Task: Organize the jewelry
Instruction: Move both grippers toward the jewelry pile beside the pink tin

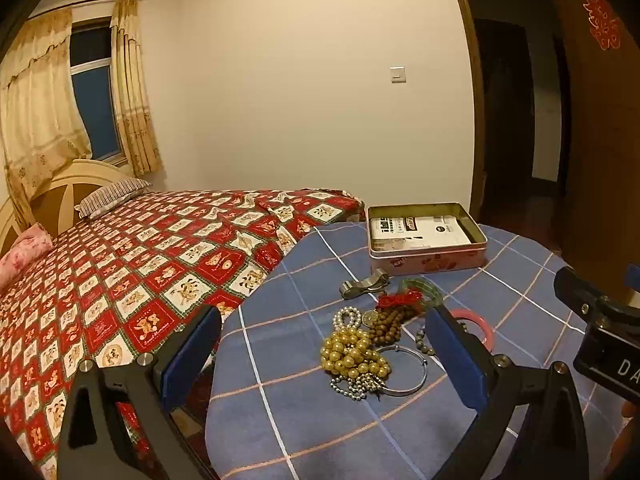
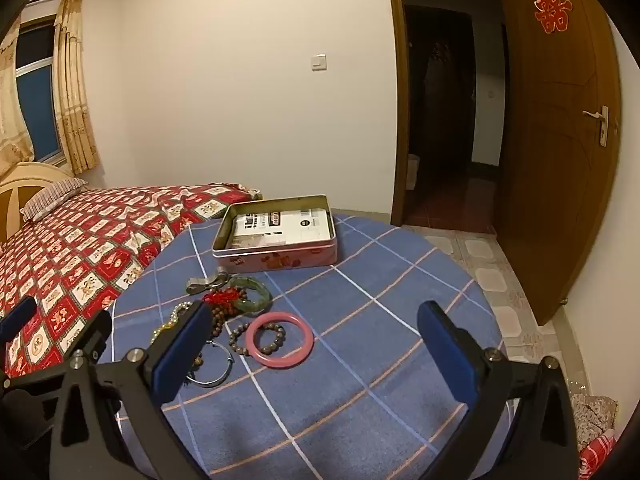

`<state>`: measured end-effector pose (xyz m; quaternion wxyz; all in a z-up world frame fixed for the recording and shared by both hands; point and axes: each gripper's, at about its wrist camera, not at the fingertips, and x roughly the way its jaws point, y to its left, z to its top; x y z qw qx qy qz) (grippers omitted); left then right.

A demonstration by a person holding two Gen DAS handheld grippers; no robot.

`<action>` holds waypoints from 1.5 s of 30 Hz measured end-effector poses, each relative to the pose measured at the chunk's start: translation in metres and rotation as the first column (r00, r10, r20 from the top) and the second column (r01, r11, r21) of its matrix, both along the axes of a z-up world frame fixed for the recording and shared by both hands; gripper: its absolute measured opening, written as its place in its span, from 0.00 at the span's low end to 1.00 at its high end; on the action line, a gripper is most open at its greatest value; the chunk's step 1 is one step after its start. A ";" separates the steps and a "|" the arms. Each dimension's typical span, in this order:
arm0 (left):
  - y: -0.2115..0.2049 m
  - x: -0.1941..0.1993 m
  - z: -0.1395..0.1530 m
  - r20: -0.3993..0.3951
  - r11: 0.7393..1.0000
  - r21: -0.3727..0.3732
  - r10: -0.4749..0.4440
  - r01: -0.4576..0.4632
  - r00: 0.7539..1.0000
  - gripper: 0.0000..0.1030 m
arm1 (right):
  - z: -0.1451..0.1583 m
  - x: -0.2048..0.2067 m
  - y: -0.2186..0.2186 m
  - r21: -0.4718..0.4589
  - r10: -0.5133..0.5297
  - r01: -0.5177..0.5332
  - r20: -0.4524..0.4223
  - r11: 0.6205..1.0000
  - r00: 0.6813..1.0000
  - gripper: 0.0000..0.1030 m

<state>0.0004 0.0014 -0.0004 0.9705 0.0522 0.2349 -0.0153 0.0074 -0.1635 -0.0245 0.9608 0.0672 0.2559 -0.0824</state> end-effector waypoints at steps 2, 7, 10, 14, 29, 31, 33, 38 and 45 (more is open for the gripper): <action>0.003 0.000 0.000 -0.013 1.000 -0.012 0.005 -0.005 1.000 0.99 | 0.000 0.000 0.000 -0.002 0.000 0.000 -0.008 1.000 1.000 1.00; -0.002 0.004 -0.009 -0.035 1.000 0.023 -0.002 0.003 0.999 0.99 | -0.001 0.001 -0.001 -0.001 0.000 0.000 -0.009 1.000 1.000 1.00; -0.005 0.008 -0.013 -0.075 0.999 0.030 -0.010 0.012 0.997 0.99 | -0.002 0.001 -0.001 -0.003 0.001 -0.001 -0.012 1.000 1.000 1.00; -0.003 0.011 -0.019 -0.111 0.999 0.034 -0.017 0.021 0.994 0.99 | -0.006 0.001 -0.002 -0.009 0.001 -0.001 -0.011 1.000 1.000 1.00; 0.014 0.039 -0.046 -0.191 1.000 0.011 0.016 -0.014 0.981 0.99 | -0.028 0.019 -0.019 0.008 -0.001 0.001 -0.053 1.000 0.999 1.00; 0.014 0.043 -0.049 -0.202 1.000 0.014 0.017 -0.014 0.979 0.99 | -0.031 0.022 -0.018 0.007 0.009 -0.009 -0.056 1.000 0.998 1.00; 0.015 0.047 -0.051 -0.209 1.000 0.012 0.019 -0.017 0.978 0.99 | -0.033 0.025 -0.017 0.007 0.023 -0.022 -0.055 1.000 0.998 1.00; 0.019 0.058 -0.056 -0.227 1.000 0.010 0.022 -0.021 0.974 0.99 | -0.040 0.034 -0.015 -0.018 0.039 -0.040 -0.062 0.999 0.997 1.00; 0.029 0.068 -0.073 -0.261 0.999 0.019 -0.023 0.029 0.965 0.99 | -0.063 0.052 -0.023 -0.002 0.078 -0.080 -0.148 0.997 0.986 0.82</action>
